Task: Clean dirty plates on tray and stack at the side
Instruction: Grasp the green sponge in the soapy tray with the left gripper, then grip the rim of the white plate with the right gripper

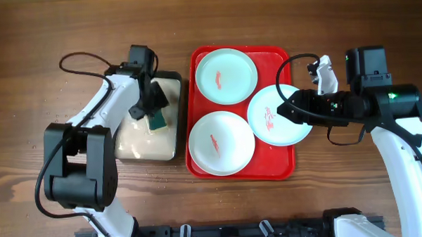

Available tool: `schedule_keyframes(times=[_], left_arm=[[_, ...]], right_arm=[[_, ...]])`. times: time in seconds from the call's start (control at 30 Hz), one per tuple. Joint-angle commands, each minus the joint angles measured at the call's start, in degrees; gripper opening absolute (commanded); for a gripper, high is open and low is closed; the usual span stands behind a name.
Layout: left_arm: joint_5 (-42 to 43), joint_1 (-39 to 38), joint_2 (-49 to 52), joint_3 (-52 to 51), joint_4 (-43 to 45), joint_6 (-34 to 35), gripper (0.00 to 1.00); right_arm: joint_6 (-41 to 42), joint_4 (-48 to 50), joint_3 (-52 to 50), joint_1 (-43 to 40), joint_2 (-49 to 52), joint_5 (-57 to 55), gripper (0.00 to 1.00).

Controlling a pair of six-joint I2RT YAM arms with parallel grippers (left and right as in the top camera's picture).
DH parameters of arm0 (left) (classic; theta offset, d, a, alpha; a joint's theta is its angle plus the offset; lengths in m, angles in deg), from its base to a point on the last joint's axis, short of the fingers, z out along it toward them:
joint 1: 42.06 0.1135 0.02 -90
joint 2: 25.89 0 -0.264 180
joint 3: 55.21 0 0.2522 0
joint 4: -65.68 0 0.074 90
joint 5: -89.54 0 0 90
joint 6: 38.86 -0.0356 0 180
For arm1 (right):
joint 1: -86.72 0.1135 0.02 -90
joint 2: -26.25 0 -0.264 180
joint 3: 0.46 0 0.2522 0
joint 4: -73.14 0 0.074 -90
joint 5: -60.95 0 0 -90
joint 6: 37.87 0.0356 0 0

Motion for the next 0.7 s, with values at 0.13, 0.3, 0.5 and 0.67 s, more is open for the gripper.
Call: schedule_keyframes(times=[0.13,0.3,0.5,0.67], left_arm=[[-0.39,-0.24,0.98,-5.14,6.99,-0.74,0.04],[-0.13,0.22,-5.53,3.91,-3.98,-3.3,0.58],[3.8,-0.81,-6.95,2.03,-9.68,-3.3,0.51],[3.72,-1.33,-6.05,-11.85,4.11,-3.23,0.41]], right_arm=[[-1.11,-0.2,0.68,0.09,0.11,-0.42,0.54],[-0.85,0.37,0.68,0.09,0.11,-5.77,0.49],[-7.1,-1.42,-0.68,2.32,0.11,-1.53,0.44],[2.51,4.09,-9.31,12.83,0.55,-11.1,0.43]])
